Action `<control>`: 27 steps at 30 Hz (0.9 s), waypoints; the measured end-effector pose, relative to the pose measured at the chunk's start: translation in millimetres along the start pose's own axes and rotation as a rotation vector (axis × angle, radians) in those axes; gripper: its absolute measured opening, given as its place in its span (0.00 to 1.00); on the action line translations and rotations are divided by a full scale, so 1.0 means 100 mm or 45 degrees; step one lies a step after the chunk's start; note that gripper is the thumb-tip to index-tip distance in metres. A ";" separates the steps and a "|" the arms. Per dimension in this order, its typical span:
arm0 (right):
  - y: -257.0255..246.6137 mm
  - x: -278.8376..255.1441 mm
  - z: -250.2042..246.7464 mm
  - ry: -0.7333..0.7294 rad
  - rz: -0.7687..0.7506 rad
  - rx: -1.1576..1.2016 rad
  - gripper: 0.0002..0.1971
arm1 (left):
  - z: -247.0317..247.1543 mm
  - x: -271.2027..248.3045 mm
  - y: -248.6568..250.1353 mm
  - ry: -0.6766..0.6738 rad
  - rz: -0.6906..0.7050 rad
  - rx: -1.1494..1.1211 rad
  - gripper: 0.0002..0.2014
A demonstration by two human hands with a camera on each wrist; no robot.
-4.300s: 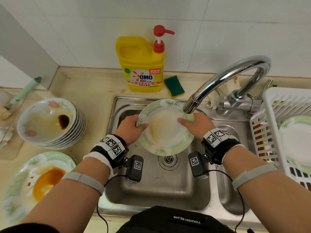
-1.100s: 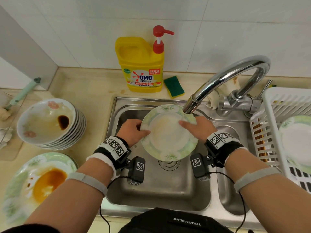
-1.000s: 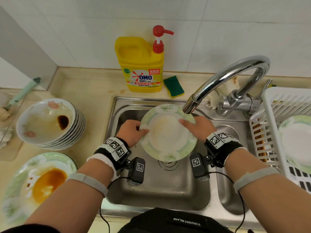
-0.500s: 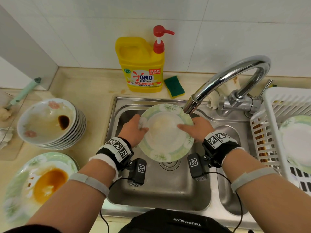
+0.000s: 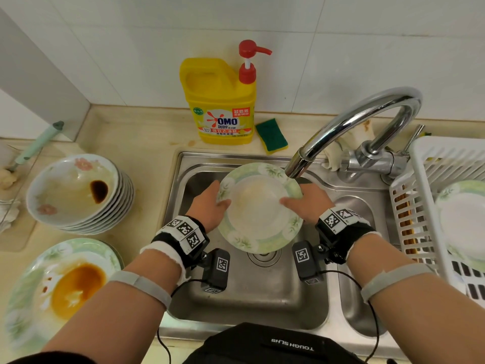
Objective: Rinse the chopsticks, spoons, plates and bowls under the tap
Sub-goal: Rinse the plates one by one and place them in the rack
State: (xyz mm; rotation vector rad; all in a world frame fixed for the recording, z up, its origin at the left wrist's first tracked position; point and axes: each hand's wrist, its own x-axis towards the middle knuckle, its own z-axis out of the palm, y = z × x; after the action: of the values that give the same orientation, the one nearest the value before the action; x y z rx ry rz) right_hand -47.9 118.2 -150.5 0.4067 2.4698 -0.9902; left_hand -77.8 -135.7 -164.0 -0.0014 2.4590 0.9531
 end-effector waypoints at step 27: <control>0.01 0.01 0.02 0.059 0.133 0.032 0.22 | -0.03 0.00 -0.04 -0.036 0.058 -0.204 0.13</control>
State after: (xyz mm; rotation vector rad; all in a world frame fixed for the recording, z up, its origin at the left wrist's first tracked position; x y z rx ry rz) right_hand -47.4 117.8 -153.0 0.5667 2.4515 -0.9796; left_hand -78.7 -140.2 -164.7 0.0138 2.3597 1.1592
